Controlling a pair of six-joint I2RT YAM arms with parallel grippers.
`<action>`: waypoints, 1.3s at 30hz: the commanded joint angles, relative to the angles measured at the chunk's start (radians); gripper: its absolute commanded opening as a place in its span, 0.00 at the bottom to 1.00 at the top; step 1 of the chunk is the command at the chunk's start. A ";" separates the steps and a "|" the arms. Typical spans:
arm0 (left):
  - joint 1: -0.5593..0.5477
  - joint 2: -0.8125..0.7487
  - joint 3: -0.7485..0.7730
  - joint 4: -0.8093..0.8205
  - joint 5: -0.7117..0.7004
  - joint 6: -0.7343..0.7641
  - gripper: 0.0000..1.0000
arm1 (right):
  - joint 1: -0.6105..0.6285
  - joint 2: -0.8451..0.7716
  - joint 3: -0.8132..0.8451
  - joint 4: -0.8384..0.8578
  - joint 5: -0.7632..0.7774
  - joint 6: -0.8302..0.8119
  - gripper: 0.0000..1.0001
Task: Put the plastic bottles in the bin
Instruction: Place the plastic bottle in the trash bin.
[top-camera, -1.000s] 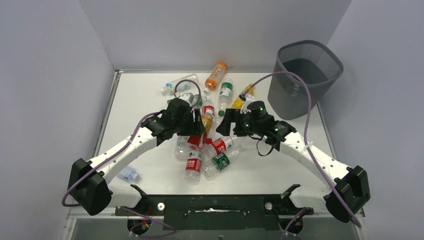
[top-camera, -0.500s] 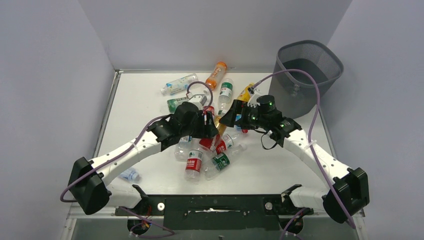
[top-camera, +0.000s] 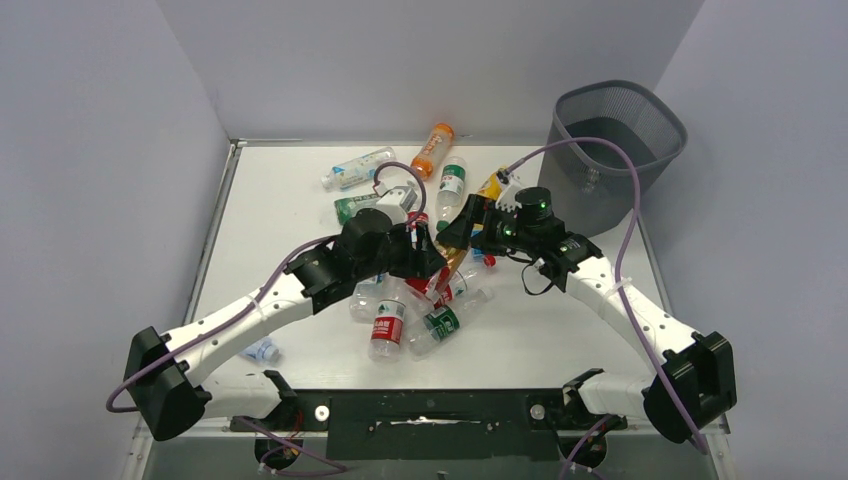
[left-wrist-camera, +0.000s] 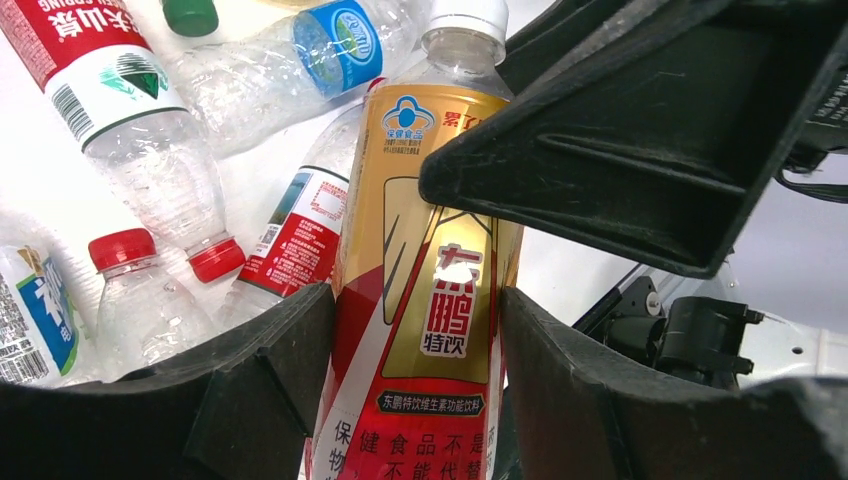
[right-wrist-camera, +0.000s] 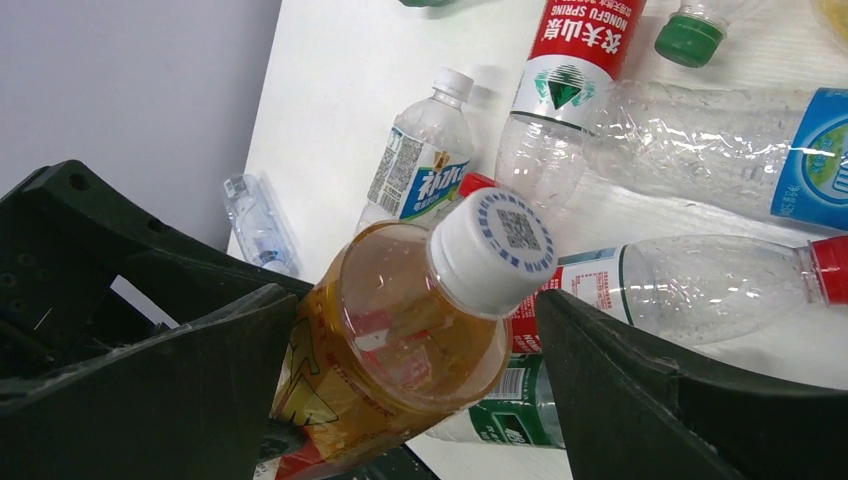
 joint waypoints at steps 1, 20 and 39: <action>-0.010 -0.056 -0.010 0.117 -0.002 0.012 0.58 | -0.008 -0.009 0.014 0.076 -0.039 0.017 0.91; -0.018 -0.067 -0.005 0.076 -0.053 0.065 0.69 | -0.011 -0.001 0.041 0.070 -0.050 -0.002 0.45; 0.060 -0.168 0.062 -0.161 -0.215 0.065 0.83 | -0.255 0.022 0.297 -0.154 -0.026 -0.181 0.42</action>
